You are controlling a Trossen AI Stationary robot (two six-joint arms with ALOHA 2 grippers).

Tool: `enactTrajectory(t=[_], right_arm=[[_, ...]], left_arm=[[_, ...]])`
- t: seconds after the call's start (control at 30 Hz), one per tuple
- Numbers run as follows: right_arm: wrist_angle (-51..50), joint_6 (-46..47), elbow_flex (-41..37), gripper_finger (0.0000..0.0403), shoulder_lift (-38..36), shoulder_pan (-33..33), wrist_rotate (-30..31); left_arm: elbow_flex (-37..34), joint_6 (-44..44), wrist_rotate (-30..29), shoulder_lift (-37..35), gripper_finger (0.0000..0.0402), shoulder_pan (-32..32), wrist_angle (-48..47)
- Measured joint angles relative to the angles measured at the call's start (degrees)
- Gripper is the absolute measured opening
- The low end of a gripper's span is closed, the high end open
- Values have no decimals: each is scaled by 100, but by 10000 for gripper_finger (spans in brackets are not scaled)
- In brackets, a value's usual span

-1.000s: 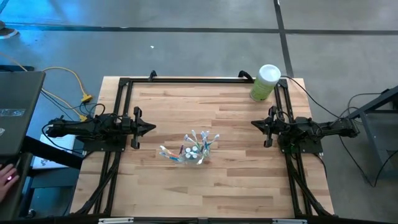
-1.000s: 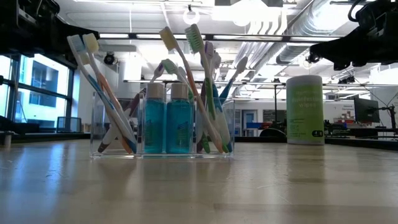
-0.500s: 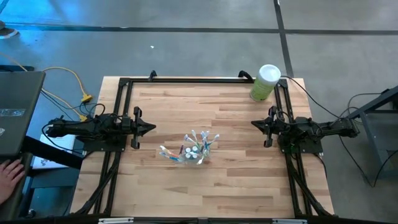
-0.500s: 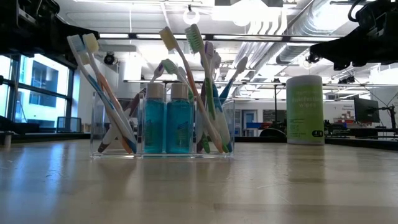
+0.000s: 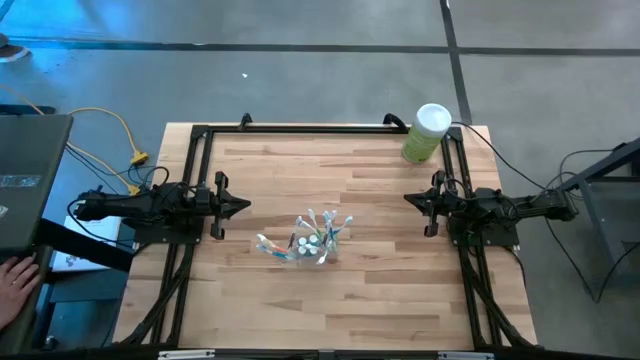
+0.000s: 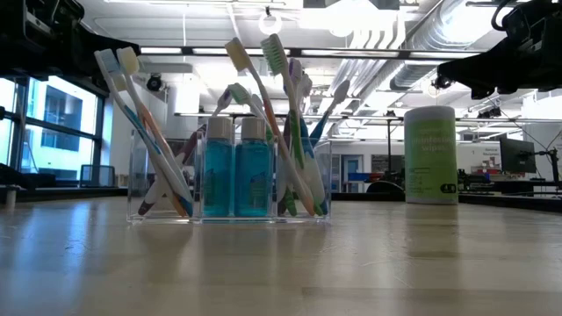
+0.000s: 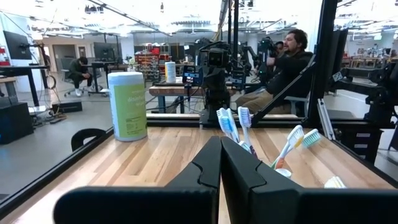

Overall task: Pick & Place toothbrushing station
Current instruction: Return to Home Position

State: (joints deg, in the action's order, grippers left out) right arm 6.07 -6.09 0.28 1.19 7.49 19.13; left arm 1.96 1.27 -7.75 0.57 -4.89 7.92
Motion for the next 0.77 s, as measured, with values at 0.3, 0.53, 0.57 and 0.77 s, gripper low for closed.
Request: enactTrajectory(t=[0.3,0.53,0.57,0.77], right_arm=[[0,0,-1,3,0,1,1],[0,0,-1,3,-1,-1,-1],[-2,0,0,3,1,2,-1],[-2,0,2,3,0,2,-1]], left_arm=[[-1,42,0,-2,3,0,0],[-1,27,0,-2,3,0,0],[2,51,0,1,3,0,0],[-1,18,0,0,3,-1,0]])
